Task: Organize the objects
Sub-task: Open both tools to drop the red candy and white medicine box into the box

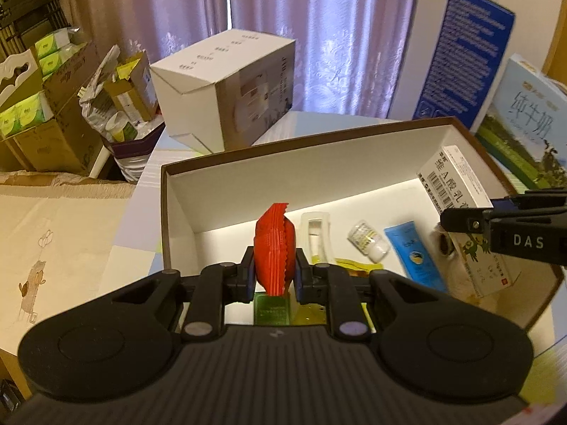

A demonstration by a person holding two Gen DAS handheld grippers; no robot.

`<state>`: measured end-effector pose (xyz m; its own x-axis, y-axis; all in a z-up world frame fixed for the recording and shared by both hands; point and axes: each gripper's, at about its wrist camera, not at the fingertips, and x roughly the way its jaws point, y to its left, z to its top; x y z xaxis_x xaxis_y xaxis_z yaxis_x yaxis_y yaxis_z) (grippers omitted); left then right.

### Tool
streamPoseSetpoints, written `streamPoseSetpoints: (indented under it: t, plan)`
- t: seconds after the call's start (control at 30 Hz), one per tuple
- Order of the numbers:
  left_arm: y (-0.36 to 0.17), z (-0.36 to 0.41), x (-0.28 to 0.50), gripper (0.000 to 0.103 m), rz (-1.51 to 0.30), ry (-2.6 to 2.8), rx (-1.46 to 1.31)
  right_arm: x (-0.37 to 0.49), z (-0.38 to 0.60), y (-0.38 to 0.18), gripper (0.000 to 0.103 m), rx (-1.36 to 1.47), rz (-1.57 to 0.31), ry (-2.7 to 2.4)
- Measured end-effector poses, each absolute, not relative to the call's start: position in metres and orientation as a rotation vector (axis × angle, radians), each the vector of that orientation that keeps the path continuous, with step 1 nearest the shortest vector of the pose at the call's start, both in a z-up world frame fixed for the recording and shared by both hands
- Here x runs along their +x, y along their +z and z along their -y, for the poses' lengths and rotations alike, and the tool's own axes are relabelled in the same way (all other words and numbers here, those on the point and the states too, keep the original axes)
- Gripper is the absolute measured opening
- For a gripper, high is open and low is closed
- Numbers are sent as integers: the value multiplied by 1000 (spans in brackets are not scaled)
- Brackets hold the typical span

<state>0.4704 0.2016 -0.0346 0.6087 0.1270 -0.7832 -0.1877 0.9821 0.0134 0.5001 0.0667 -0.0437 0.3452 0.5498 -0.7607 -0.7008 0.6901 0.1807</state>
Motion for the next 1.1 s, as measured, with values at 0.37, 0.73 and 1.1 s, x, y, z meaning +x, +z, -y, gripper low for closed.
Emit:
streamPoseSetpoints:
  t: [0.37, 0.73, 1.1]
  plan:
    - [-46, -211, 485, 16, -916, 197, -65, 515, -68, -42, 40, -83, -863, 825]
    - [-49, -218, 488, 18, -907, 205, -53, 495, -55, -47, 44, -94, -922, 823]
    - [-29, -222, 479, 82, -848, 224, -45, 460, -48, -37, 67, -116, -900, 851]
